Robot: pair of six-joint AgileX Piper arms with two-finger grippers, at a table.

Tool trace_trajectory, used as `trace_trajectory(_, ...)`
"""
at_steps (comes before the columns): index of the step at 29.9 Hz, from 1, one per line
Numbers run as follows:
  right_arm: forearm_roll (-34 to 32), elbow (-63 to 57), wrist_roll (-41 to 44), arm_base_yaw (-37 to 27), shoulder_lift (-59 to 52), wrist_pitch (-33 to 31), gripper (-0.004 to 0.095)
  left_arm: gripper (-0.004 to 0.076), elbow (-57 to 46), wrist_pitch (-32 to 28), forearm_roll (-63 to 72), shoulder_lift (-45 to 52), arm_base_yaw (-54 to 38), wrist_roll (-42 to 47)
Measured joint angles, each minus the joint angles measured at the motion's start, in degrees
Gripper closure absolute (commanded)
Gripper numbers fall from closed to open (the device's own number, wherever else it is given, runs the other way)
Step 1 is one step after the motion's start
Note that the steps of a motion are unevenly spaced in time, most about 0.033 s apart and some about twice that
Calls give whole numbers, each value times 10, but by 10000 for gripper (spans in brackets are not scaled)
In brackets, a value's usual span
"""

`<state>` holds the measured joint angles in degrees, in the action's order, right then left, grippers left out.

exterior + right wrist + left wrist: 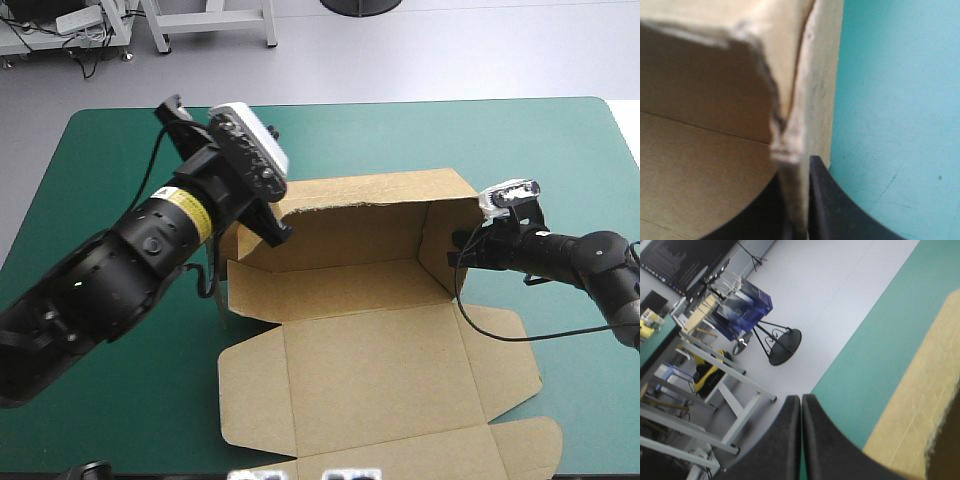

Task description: Fold the box

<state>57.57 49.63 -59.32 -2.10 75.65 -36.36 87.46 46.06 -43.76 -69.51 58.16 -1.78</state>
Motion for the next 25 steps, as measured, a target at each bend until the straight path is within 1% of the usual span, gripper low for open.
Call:
trace_trajectory(3, -29, 28, 34, 0, 0, -17, 907, 731, 0, 64, 14, 33, 0, 14)
trace_trajectory(5, -62, 54, 69, 0, 0, -27, 907, 731, 0, 107, 12, 54, 0, 32)
trace_trajectory(9, -124, 103, 140, 0, 1, -54, 907, 731, 1, 158, 12, 91, 0, 61)
trace_trajectory(11, -155, 131, 174, 0, 7, -80, 907, 731, 1, 185, 11, 111, 0, 80)
trace_trajectory(15, -194, 188, 226, 0, 41, -136, 907, 731, 1, 248, 11, 148, 0, 106)
trace_trajectory(19, -211, 246, 261, 0, 92, -194, 906, 731, 1, 253, 12, 186, 0, 137)
trace_trajectory(25, -213, 344, 304, 0, 177, -273, 906, 731, -7, 253, 14, 239, 0, 181)
